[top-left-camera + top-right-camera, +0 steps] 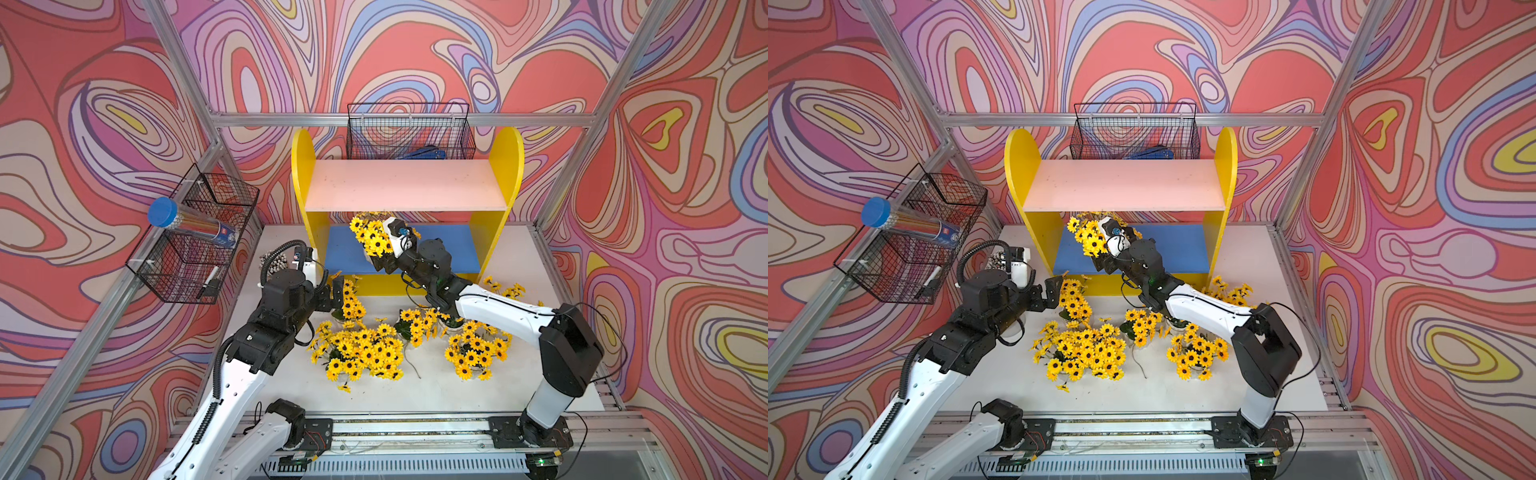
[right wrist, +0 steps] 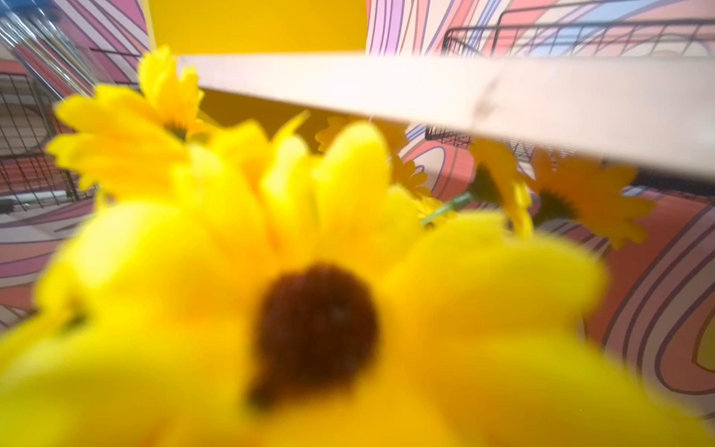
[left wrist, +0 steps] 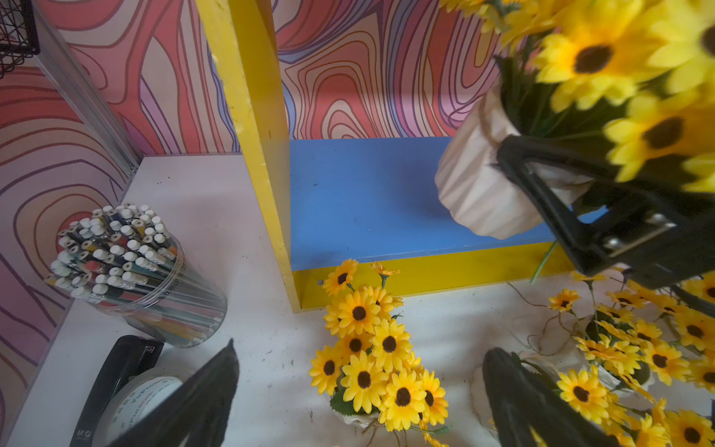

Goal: Take the sunflower pots off the shelves
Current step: Pick up the sunflower pot from the shelf, then place the sunflower pot at the center of the board.

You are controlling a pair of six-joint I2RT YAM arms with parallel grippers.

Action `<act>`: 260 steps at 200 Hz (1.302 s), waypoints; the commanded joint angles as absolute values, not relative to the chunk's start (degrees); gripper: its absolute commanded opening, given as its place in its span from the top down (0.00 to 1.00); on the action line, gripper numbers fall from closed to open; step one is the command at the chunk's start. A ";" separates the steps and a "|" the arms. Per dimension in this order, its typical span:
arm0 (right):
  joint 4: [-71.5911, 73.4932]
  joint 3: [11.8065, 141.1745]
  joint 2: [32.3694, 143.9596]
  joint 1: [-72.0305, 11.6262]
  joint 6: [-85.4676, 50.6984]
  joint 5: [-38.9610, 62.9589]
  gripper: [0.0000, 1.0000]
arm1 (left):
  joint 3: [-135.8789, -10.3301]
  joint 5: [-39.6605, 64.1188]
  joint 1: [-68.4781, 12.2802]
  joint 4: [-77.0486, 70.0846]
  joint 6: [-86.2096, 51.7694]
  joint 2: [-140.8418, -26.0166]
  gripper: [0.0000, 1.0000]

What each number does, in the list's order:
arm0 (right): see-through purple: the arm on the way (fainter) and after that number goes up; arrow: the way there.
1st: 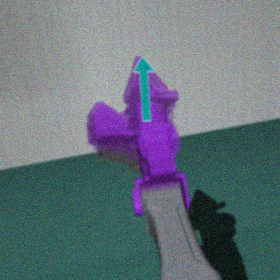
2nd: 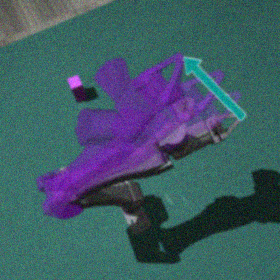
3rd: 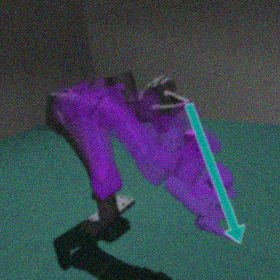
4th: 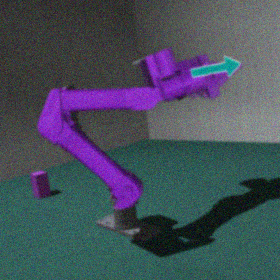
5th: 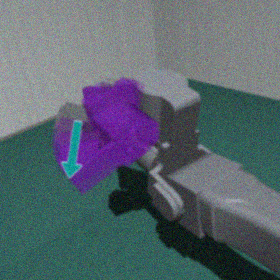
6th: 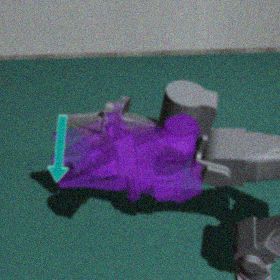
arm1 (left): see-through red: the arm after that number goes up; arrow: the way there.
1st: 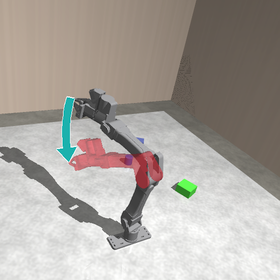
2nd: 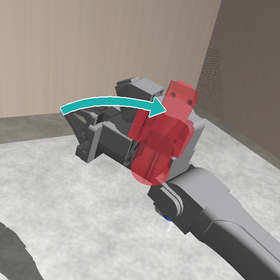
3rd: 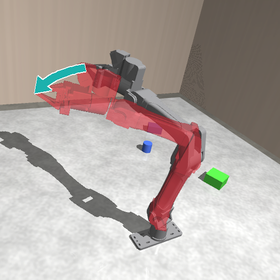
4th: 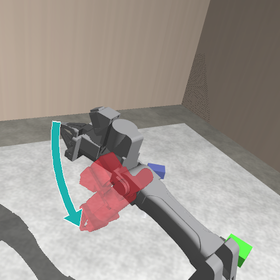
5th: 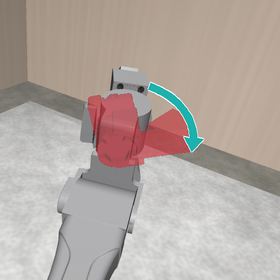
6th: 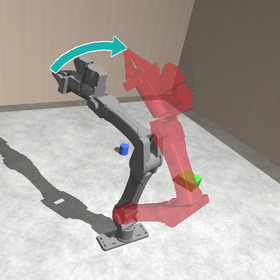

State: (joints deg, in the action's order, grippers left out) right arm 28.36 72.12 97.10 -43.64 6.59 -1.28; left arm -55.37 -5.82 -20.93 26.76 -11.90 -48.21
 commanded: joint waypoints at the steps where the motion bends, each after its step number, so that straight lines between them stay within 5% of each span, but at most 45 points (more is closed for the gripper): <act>1: 30.54 70.38 90.98 -44.48 4.85 -0.63 0.44 | -55.47 -4.83 -20.48 26.18 -12.56 -47.25 0.00; 120: -0.48 53.56 55.28 -54.31 -1.40 -4.02 0.46 | -55.30 -1.42 -20.54 26.14 -13.62 -46.31 0.01; 260: -5.55 34.69 46.70 -61.88 -14.20 -1.99 0.47 | -54.85 -3.43 -20.56 25.89 -13.01 -47.37 0.01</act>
State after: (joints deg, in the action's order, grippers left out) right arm -10.94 36.93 46.87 -60.84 -11.07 -1.41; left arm -55.35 -2.66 -20.93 26.76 -12.69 -47.33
